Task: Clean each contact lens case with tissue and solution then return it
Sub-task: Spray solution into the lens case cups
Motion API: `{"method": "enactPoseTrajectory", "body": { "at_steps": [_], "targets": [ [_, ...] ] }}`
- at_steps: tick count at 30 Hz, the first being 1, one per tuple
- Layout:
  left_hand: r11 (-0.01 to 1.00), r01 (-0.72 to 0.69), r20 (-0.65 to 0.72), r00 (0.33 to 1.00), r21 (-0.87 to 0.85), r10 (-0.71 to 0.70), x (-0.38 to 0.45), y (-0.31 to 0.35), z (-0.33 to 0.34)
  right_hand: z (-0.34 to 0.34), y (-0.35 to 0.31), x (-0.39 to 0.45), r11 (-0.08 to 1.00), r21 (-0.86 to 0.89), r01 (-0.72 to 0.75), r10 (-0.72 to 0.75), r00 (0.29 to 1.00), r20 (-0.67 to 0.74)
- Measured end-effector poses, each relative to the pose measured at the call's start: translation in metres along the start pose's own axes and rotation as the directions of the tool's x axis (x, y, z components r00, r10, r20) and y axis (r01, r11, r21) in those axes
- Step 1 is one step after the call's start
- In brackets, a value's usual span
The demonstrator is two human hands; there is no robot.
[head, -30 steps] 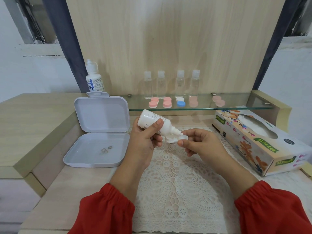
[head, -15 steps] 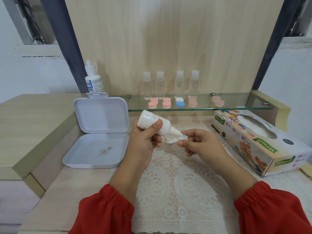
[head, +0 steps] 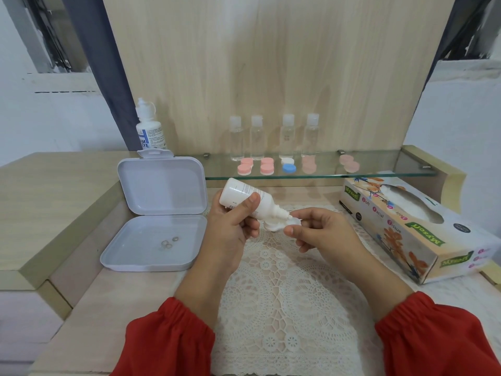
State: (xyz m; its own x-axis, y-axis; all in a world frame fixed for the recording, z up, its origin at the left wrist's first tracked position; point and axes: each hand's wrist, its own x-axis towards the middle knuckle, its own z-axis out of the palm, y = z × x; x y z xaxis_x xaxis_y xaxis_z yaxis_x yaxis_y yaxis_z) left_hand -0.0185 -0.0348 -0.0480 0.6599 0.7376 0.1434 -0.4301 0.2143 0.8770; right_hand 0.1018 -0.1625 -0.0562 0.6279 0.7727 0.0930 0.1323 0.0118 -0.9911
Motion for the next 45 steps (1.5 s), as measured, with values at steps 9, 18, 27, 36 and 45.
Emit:
{"method": "enactPoseTrajectory", "body": {
  "at_steps": [9,18,27,36,45],
  "targets": [
    [0.99,0.038,-0.112,0.992,-0.137,-0.054,0.002,0.003,0.001,-0.003,0.003,0.001,0.994,-0.11,-0.026,0.026,1.0,0.001],
    [0.922,0.115,-0.179,0.965,-0.371,-0.192,0.004,0.005,-0.005,-0.012,0.008,-0.001,0.857,-0.514,-0.027,0.058,0.997,0.043],
    [0.906,0.132,-0.18,0.959,-0.403,-0.22,0.004,0.007,-0.005,-0.014,0.006,0.001,0.743,-0.67,0.009,0.045,0.997,0.063],
    [0.892,0.157,-0.191,0.947,-0.424,-0.258,0.003,0.007,-0.004,0.007,0.022,0.018,0.473,-0.85,0.232,-0.355,0.933,0.057],
    [0.899,0.181,-0.195,0.941,-0.399,-0.276,0.002,0.008,-0.003,0.014,0.023,0.029,0.335,-0.926,0.176,-0.409,0.912,0.025]
  ]
}}
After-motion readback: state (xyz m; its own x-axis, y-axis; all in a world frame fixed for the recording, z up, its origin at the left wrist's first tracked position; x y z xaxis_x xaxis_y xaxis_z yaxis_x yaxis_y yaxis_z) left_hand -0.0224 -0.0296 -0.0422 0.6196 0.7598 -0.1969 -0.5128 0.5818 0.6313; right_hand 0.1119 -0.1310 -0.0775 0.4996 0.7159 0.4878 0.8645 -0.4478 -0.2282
